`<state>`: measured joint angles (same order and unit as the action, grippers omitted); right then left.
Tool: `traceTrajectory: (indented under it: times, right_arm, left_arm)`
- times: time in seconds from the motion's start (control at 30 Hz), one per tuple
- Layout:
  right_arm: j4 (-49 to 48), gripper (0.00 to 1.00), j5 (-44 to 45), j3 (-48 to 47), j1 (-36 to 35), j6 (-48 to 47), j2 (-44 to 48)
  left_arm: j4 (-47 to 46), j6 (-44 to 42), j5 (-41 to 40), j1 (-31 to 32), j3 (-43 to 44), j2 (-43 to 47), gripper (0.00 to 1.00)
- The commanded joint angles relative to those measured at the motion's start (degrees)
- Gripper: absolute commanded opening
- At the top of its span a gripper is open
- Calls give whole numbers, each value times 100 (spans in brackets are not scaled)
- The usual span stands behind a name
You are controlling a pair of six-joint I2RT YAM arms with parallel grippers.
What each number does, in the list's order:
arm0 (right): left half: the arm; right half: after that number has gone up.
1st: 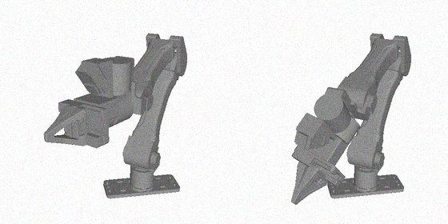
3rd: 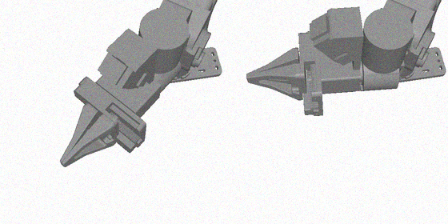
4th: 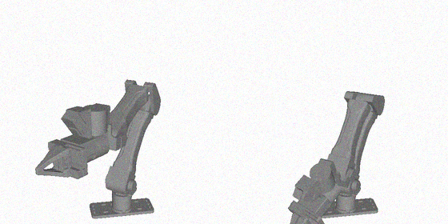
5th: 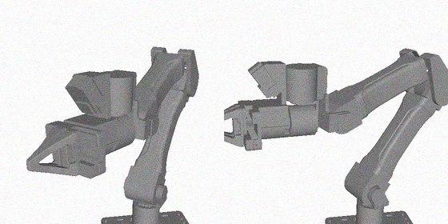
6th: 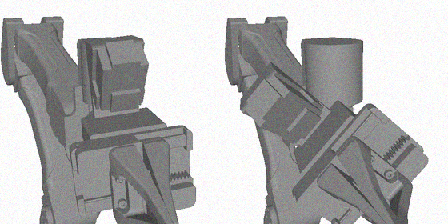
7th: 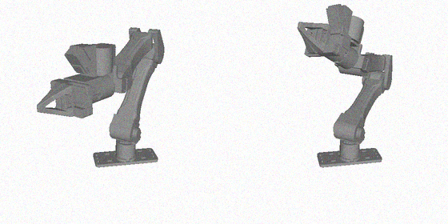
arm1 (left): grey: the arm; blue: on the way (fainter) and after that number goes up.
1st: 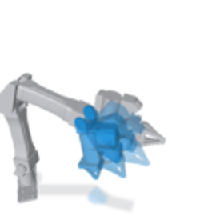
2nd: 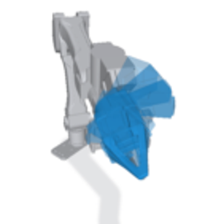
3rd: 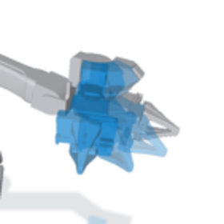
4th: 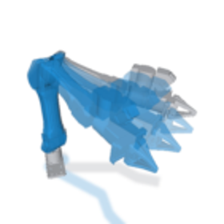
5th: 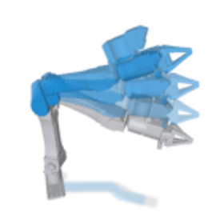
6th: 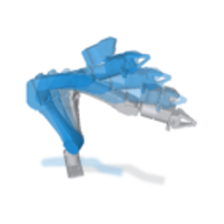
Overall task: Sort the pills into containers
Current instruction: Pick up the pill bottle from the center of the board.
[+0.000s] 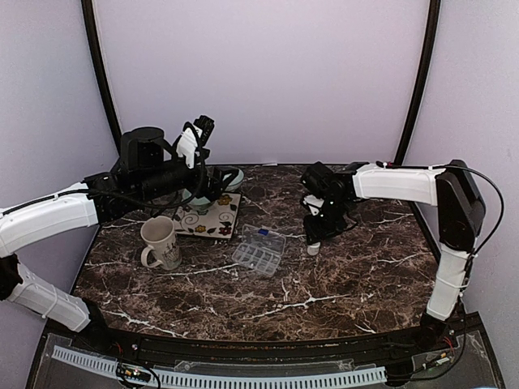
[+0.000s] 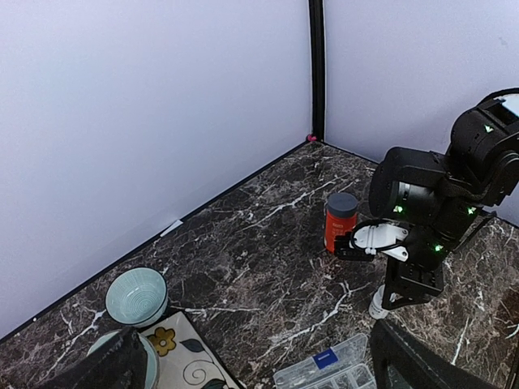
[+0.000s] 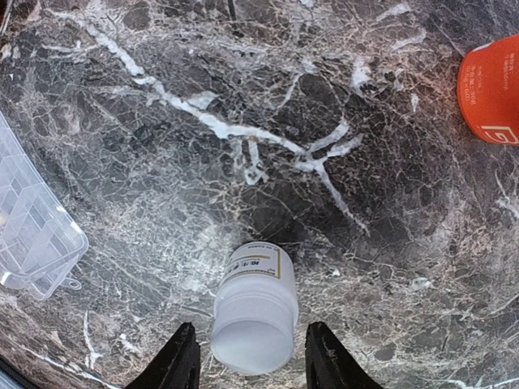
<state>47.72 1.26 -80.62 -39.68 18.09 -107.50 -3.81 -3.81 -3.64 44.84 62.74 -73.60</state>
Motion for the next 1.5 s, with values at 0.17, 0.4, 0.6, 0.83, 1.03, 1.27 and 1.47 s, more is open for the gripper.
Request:
traceTrajectory:
  times: [0.17, 0.4, 0.6, 0.83, 1.03, 1.27, 1.47]
  right_arm:
    - [-80, 42, -115, -84, 39, -81, -174]
    - [-36, 38, -81, -185, 48, -110, -198]
    - [-13, 45, -65, -247, 48, -118, -175]
    - [48, 44, -60, -296, 57, -140, -192]
    - [70, 42, -64, -283, 65, -151, -205]
    - [88, 42, -73, -229, 83, -165, -196]
    - [97, 42, -107, -205, 92, -174, -192]
  left_arm:
    - [-137, 21, 78, -58, -46, -22, 99]
    - [-142, 28, 118, -83, -51, -40, 99]
    - [-146, 21, 165, -106, -17, -75, 99]
    - [-146, 21, 188, -125, 28, -119, 99]
    - [-146, 13, 214, -145, 45, -150, 99]
    - [-150, 29, 243, -165, 54, -163, 99]
    - [-164, 38, 259, -180, 54, -172, 99]
